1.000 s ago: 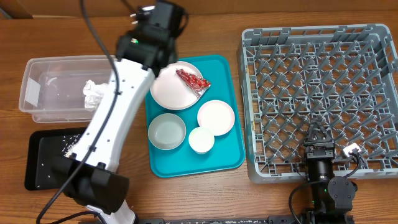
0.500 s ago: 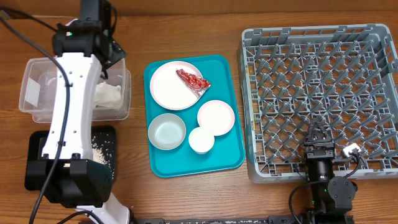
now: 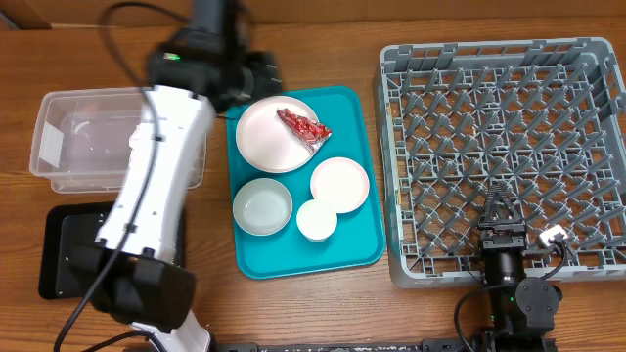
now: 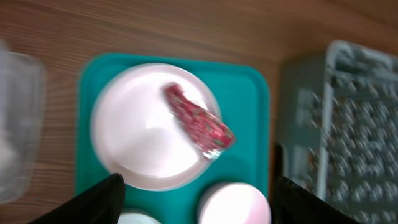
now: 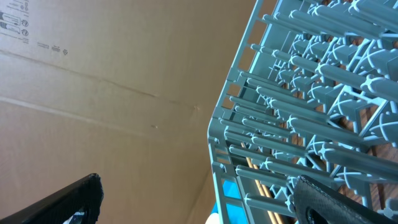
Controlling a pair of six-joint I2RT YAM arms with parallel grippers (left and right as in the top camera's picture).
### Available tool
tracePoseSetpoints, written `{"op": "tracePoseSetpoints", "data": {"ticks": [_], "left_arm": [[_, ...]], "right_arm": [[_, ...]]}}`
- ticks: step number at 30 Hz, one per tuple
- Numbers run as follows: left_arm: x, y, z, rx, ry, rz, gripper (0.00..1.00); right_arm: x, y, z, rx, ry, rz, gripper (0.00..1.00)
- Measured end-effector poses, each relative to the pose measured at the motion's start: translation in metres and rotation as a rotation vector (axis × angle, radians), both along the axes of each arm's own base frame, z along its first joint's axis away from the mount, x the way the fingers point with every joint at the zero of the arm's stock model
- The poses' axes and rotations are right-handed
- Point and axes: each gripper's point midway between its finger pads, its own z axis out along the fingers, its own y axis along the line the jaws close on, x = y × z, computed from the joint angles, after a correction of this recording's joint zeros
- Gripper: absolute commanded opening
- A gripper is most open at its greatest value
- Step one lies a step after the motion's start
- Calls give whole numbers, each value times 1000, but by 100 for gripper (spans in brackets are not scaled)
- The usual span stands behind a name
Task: Sort waste into correct bins and load items into the dishwasher
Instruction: 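Move the left gripper back and grasp the red wrapper on the plate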
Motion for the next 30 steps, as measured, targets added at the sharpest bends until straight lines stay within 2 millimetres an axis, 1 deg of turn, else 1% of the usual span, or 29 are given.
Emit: {"op": "tracePoseSetpoints", "data": {"ticks": [1, 4, 5, 7, 9, 13, 15, 16, 17, 21, 27, 29, 30], "left_arm": [[-5, -16, -1, 4, 0, -26, 77], [-12, -43, -6, 27, 3, -30, 77], [-12, -51, -12, 40, 6, -12, 77], [-5, -58, -25, 50, 14, 28, 74], [3, -63, -45, 55, 41, 70, 72], [18, -65, -101, 86, 122, 146, 69], [24, -63, -125, 97, 154, 175, 68], [26, -61, -140, 102, 180, 199, 68], [26, -60, -144, 105, 187, 205, 68], [30, -51, -174, 112, 238, 260, 64], [30, -46, -194, 125, 277, 287, 61], [29, -46, -199, 130, 286, 291, 58], [28, -45, -202, 132, 292, 292, 53]], "right_arm": [[0, 0, 0, 0, 0, 0, 100], [0, 0, 0, 0, 0, 0, 100], [0, 0, 0, 0, 0, 0, 100], [0, 0, 0, 0, 0, 0, 100], [0, 0, 0, 0, 0, 0, 100], [0, 0, 0, 0, 0, 0, 100], [0, 0, 0, 0, 0, 0, 100], [0, 0, 0, 0, 0, 0, 100], [0, 0, 0, 0, 0, 0, 100], [0, 0, 0, 0, 0, 0, 100], [0, 0, 0, 0, 0, 0, 100], [0, 0, 0, 0, 0, 0, 100], [0, 0, 0, 0, 0, 0, 100]]}}
